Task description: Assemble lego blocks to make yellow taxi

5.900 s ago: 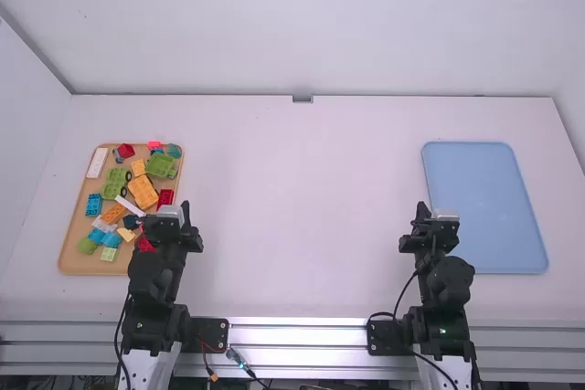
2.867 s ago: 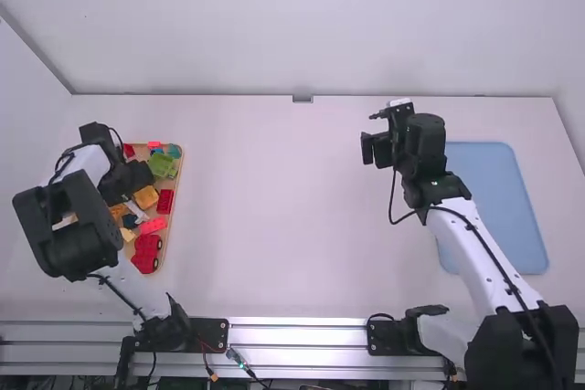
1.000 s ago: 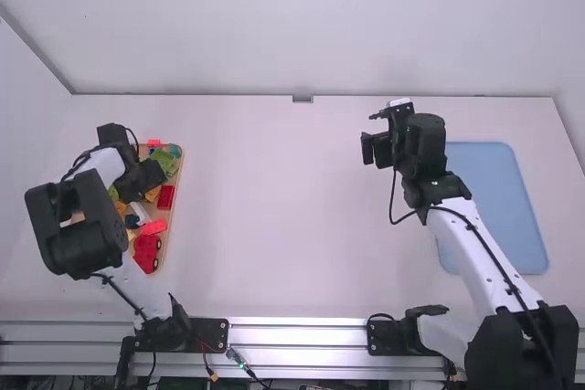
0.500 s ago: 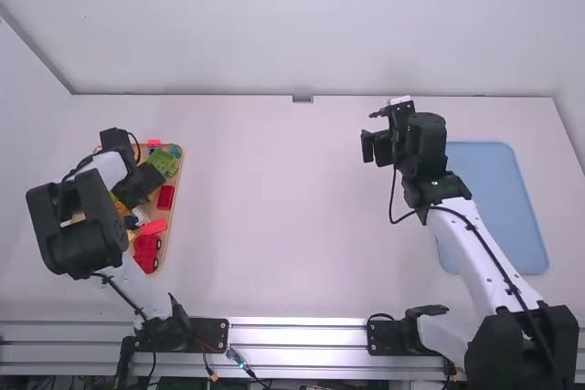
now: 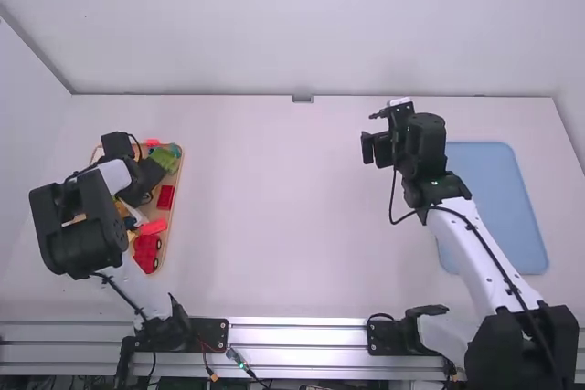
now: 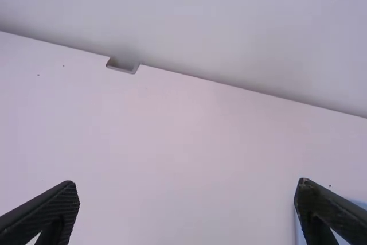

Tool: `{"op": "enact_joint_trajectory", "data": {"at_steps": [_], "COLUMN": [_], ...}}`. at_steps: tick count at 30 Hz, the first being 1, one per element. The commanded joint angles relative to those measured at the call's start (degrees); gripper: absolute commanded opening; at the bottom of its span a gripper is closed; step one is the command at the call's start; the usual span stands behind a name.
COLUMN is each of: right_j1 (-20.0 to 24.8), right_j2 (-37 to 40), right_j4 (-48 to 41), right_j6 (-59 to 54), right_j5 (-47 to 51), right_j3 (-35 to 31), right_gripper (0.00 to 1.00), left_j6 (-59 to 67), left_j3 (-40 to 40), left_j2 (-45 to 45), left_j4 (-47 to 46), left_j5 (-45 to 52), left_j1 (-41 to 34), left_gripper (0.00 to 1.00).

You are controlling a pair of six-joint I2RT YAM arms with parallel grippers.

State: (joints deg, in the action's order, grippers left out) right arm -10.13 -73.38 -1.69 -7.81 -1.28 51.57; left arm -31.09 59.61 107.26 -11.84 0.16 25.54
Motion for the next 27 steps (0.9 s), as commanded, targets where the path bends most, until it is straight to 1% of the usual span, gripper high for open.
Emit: {"op": "enact_joint_trajectory", "data": {"at_steps": [1, 4, 6, 8, 12, 14, 17, 27], "right_j1": [0.0, 0.0, 0.0, -0.1, 0.0, 0.0, 0.0, 0.0], "right_j2": [-0.3, -0.3, -0.3, -0.3, -0.3, -0.3, -0.3, -0.3], "right_j4": [-0.2, -0.2, -0.2, -0.2, 0.0, 0.0, -0.1, -0.2], "right_j6": [0.3, 0.2, 0.2, 0.2, 0.2, 0.2, 0.2, 0.2], "right_j5": [-0.2, -0.2, -0.2, -0.2, -0.2, -0.1, -0.2, -0.2], "right_j3": [2.1, 2.1, 2.1, 2.1, 2.1, 2.1, 2.1, 2.1], "right_gripper": [0.99, 0.99, 0.99, 0.99, 0.99, 0.99, 0.99, 0.99], "left_j6": [-0.8, -3.7, -7.5, -9.9, -14.0, -16.3, -16.2, -16.1], "left_j3": [0.3, 0.6, 0.2, -0.1, -1.0, -1.3, -2.0, -4.9], "left_j2": [0.7, 0.7, 0.7, 0.7, 0.7, 0.7, 0.7, 0.7], "left_j4": [-0.1, -0.1, 0.1, 0.5, 1.6, 2.1, 2.8, 5.1], "left_j5": [3.1, 1.4, -2.3, -4.0, -3.9, -4.0, -3.7, -3.0], "left_j1": [-0.3, -0.1, -0.4, -0.4, -0.4, -0.4, -0.4, -0.9], "left_gripper": [0.83, 0.83, 0.84, 0.86, 0.83, 0.84, 0.82, 0.82]}}
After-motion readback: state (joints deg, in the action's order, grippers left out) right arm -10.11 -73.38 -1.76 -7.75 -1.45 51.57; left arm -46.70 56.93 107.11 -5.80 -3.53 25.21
